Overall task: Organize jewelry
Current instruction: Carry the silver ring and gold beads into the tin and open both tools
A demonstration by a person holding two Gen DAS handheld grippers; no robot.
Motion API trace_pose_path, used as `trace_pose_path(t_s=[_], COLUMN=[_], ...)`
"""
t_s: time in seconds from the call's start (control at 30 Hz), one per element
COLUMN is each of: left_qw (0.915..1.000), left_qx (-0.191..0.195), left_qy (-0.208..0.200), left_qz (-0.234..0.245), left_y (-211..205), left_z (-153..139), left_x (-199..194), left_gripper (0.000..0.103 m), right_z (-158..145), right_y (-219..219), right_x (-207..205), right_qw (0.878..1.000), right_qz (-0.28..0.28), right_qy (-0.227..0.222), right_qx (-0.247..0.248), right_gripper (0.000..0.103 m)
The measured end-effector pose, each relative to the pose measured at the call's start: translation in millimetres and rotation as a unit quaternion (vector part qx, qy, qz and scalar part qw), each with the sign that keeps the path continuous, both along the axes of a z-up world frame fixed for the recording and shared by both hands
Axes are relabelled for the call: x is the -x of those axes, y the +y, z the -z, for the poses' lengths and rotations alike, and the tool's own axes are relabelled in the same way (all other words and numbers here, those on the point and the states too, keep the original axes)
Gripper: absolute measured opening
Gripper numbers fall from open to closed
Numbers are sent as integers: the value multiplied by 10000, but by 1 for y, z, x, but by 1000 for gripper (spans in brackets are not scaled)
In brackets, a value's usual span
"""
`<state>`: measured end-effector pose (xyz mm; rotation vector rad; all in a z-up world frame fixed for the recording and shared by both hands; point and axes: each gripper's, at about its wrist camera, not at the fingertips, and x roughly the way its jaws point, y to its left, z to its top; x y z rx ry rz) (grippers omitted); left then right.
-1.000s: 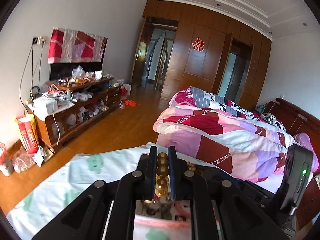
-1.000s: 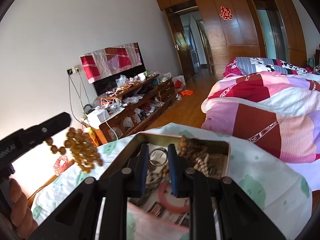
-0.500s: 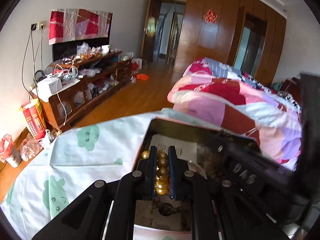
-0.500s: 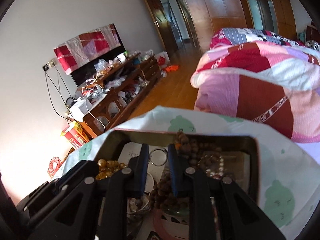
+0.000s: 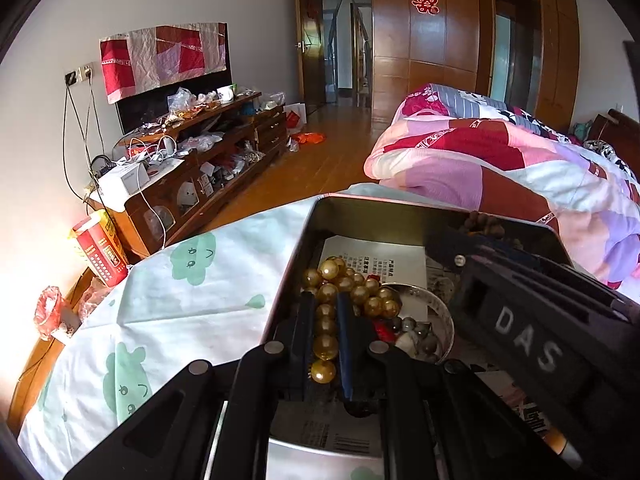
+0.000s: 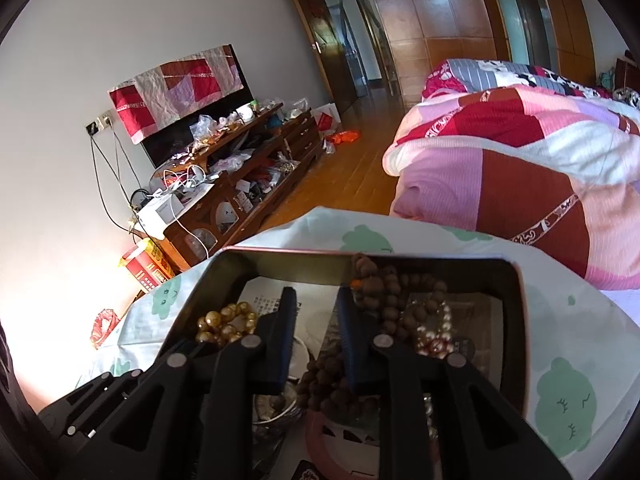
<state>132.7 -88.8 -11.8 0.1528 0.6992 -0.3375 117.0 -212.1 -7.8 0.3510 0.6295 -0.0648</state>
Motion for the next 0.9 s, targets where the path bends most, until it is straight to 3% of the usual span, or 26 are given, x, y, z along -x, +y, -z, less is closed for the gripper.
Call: trace_pose_path(t_s=[0.03,0.1,0.17,0.33,0.4,0.47,0.53,0.77,0.9], left_qw=[10000,10000,10000,9999,9997,9987,9979,9985,9987], left_qx=[-20,-12,-36,-108,38,271,361,379,421], left_qy=[11,75,58,72,119,210,258,162,-251], left_qz=[-33,-41,-35,51,195,372,475,363,139], left_y=[0,-1,-2,-7,-8,-8,-10,-10,-4], left_z=[1,3,3,4,3,3,2,-3,-13], left_x=[-1,-3,-2,-1,1,5,9,15,25], left_gripper=[12,14,15,26,40,61,68,69,69], right_z=[-1,-4,-6,-7,-7,-9,-11,-12,-12], right_y=[1,2,1,0,-2,-4,-6,-18,-25], right_x=[1,5,9,10,12,15,20,41,54], right_qw=[10000,9998,9995,9992,9991,9986,9981,9963,9943], right_qz=[-27,2,38,34,41,75,193,553,780], right_qy=[-35,-201,-325,-381,-422,-494,-564,-644,-717], right_qx=[3,31,20,-63,-89,-146,-121,-91,-137], right_gripper=[39,61,69,69,69,72,80,82,82])
